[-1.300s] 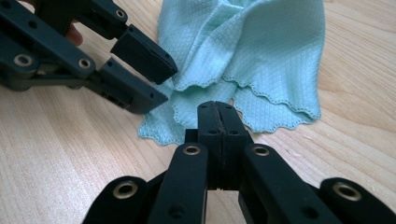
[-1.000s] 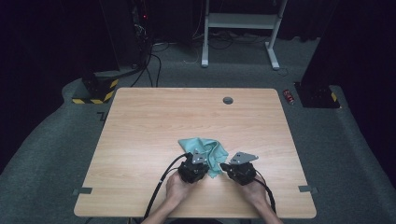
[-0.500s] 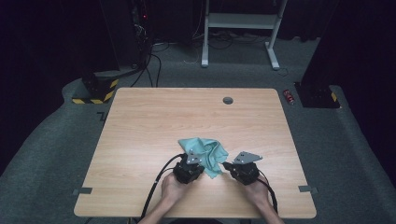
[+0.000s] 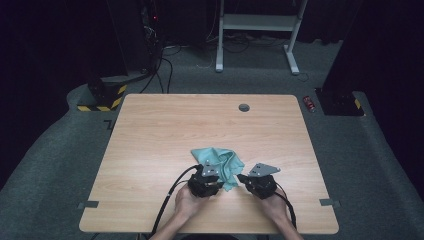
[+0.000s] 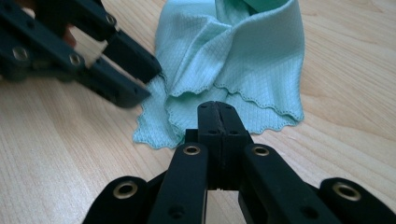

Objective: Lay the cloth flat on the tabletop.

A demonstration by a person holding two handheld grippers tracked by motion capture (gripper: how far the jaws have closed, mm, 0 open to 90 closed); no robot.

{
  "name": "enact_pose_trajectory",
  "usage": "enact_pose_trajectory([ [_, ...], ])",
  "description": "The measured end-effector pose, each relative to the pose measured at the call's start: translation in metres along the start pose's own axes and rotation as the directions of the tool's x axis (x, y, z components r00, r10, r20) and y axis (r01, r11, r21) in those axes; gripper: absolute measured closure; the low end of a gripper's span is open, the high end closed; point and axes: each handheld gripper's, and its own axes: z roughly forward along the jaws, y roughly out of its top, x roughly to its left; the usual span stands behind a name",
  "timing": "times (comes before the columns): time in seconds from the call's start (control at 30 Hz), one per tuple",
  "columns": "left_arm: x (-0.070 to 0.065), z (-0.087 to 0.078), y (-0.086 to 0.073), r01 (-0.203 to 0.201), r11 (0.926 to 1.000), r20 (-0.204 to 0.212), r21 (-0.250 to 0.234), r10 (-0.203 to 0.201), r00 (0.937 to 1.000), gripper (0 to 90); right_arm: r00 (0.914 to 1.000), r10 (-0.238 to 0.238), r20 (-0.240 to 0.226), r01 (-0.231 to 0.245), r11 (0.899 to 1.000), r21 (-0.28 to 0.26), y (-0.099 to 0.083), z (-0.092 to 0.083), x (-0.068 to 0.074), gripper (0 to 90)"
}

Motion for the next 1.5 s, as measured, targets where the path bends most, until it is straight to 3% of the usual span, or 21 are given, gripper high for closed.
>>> enact_pose_trajectory([
  [0.17, -0.005, 0.005, 0.004, -0.029, 0.9993, -0.011, 0.023, 0.029, 0.9995, 70.7, 1.0000, -0.004, 0.003, 0.004, 1.000, -0.010, 0.002, -0.001, -0.001, 90.0],
  [0.43, -0.001, 0.003, 0.004, -0.037, 0.9986, -0.015, 0.039, 0.037, 0.9992, 89.8, 0.9999, 0.008, 0.014, -0.008, 1.000, -0.021, 0.001, -0.005, -0.005, 90.0],
  [0.63, 0.001, -0.001, 0.001, -0.053, 0.9973, -0.010, 0.050, 0.054, 0.9985, 90.0, 0.9995, 0.014, 0.029, -0.014, 1.000, -0.021, -0.001, -0.010, -0.009, 90.0],
  [0.87, 0.007, -0.012, -0.005, -0.029, 0.9992, -0.024, 0.029, 0.030, 0.9993, 90.0, 0.9987, 0.027, 0.043, -0.026, 0.999, -0.025, -0.004, -0.016, -0.014, 90.0],
  [0.9, 0.007, -0.013, -0.005, -0.026, 0.9995, -0.033, 0.018, 0.026, 0.9991, 89.8, 0.9987, 0.028, 0.042, -0.027, 0.999, -0.027, -0.004, -0.016, -0.014, 90.0],
  [1.0, 0.012, -0.013, -0.002, -0.003, 1.0000, -0.050, -0.002, 0.003, 0.9988, 73.3, 0.9986, 0.032, 0.042, -0.031, 0.999, -0.033, -0.004, -0.018, -0.014, 90.0],
  [1.17, 0.017, -0.009, 0.005, 0.011, 0.9996, -0.083, -0.024, -0.013, 0.9964, 64.2, 0.9983, 0.037, 0.045, -0.036, 0.999, -0.038, -0.004, -0.019, -0.016, 90.0],
  [1.27, 0.019, -0.004, 0.007, 0.021, 0.9997, -0.110, -0.012, -0.023, 0.9937, 55.6, 0.9979, 0.043, 0.049, -0.041, 0.998, -0.042, -0.005, -0.021, -0.018, 90.0],
  [1.4, 0.021, 0.004, 0.010, 0.023, 0.9997, -0.126, 0.000, -0.023, 0.9918, 55.9, 0.9979, 0.036, 0.053, -0.034, 0.999, -0.036, -0.006, -0.021, -0.018, 90.0],
  [1.43, 0.021, 0.004, 0.010, 0.020, 0.9998, -0.125, 0.006, -0.020, 0.9920, 62.1, 0.9978, 0.036, 0.056, -0.034, 0.999, -0.034, -0.006, -0.021, -0.018, 90.0],
  [1.5, 0.023, 0.007, 0.010, 0.019, 0.9997, -0.115, 0.016, -0.017, 0.9932, 65.4, 0.9977, 0.034, 0.059, -0.032, 0.999, -0.034, -0.007, -0.021, -0.019, 90.0],
])
